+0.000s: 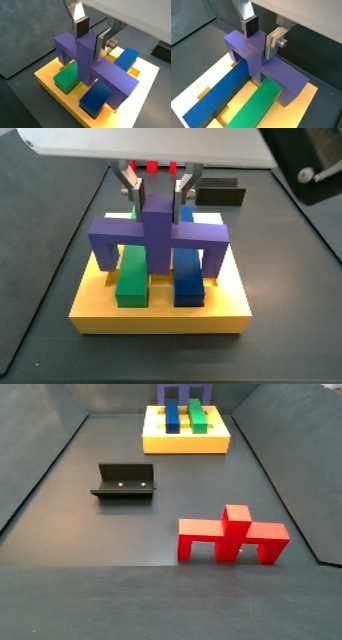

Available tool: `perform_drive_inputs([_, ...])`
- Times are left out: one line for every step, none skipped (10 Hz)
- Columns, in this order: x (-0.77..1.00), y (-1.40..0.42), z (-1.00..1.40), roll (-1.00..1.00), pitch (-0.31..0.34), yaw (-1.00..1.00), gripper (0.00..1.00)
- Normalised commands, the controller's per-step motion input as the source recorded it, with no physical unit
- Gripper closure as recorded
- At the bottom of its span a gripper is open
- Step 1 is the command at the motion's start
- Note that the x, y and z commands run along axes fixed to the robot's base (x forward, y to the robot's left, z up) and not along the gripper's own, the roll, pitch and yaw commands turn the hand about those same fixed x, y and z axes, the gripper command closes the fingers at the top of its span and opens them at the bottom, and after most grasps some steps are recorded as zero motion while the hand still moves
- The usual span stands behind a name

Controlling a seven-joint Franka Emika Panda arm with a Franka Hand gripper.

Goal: Pick up the purple object. Move up. Move to above the board. Insert the purple object.
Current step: Insert the purple object.

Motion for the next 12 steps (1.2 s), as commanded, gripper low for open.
perform_drive_inputs([0.12,-0.06,-0.4,0.14,0.01,0.0,1.0])
perform_drive_inputs([0.03,0.0,-0.43,0.16,0.023,0.03,1.0])
perform_drive_inputs([0.05,0.0,-0.31,0.11,0.023,0.03,1.0])
perform_drive_inputs([0.15,0.0,-0.12,0.0,0.0,0.03,1.0])
perform_drive_inputs([0.04,0.0,-0.01,-0.02,0.0,0.05,1.0])
perform_drive_inputs([0.0,0.0,0.0,-0.06,-0.007,0.07,1.0])
perform_drive_inputs([0.0,0.01,-0.05,-0.09,-0.007,0.21,1.0])
perform_drive_inputs([0.0,0.04,-0.05,-0.08,-0.013,0.27,1.0])
perform_drive_inputs([0.04,0.01,-0.07,-0.07,0.0,0.28,1.0])
perform_drive_inputs([0.14,0.0,-0.04,-0.05,0.0,0.03,1.0])
perform_drive_inputs([0.05,0.0,-0.23,-0.05,-0.026,-0.01,1.0])
perform_drive_inputs([0.03,-0.01,-0.35,-0.12,-0.06,-0.12,1.0])
